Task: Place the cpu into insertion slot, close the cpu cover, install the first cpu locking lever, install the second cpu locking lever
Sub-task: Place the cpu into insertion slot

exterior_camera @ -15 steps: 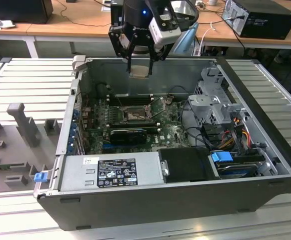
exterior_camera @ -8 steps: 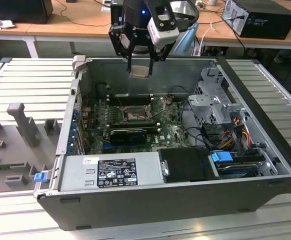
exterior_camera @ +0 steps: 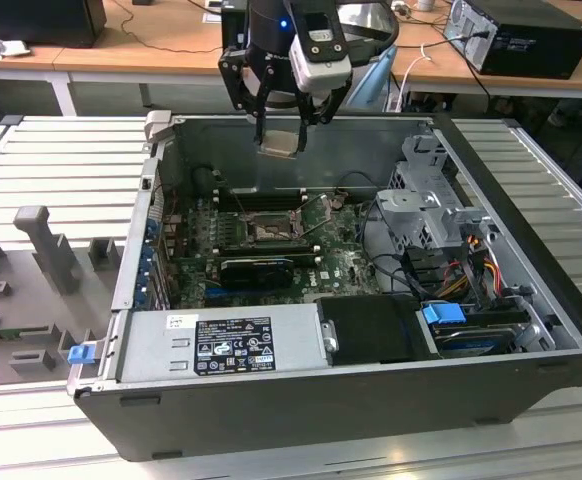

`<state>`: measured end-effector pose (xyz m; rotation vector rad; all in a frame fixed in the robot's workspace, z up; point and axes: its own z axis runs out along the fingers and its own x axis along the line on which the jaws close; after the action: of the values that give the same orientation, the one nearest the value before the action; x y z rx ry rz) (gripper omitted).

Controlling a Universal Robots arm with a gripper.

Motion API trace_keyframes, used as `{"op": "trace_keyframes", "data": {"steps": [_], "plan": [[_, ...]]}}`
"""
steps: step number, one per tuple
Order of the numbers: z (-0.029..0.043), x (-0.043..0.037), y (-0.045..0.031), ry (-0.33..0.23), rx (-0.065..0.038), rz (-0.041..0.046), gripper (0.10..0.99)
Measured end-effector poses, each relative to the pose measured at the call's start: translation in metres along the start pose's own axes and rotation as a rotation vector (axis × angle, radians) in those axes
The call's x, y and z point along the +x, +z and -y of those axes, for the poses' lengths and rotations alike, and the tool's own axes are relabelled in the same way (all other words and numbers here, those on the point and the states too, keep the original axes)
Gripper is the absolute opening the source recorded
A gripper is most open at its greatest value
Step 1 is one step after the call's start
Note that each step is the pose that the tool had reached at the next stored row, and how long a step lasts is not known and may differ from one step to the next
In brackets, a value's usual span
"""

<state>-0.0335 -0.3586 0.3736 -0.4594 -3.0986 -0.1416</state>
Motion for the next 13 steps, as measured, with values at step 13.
{"op": "trace_keyframes", "data": {"steps": [13], "plan": [[0.0, 0.0, 0.0003, 0.099, 0.0, 0.0093, 0.529]]}}
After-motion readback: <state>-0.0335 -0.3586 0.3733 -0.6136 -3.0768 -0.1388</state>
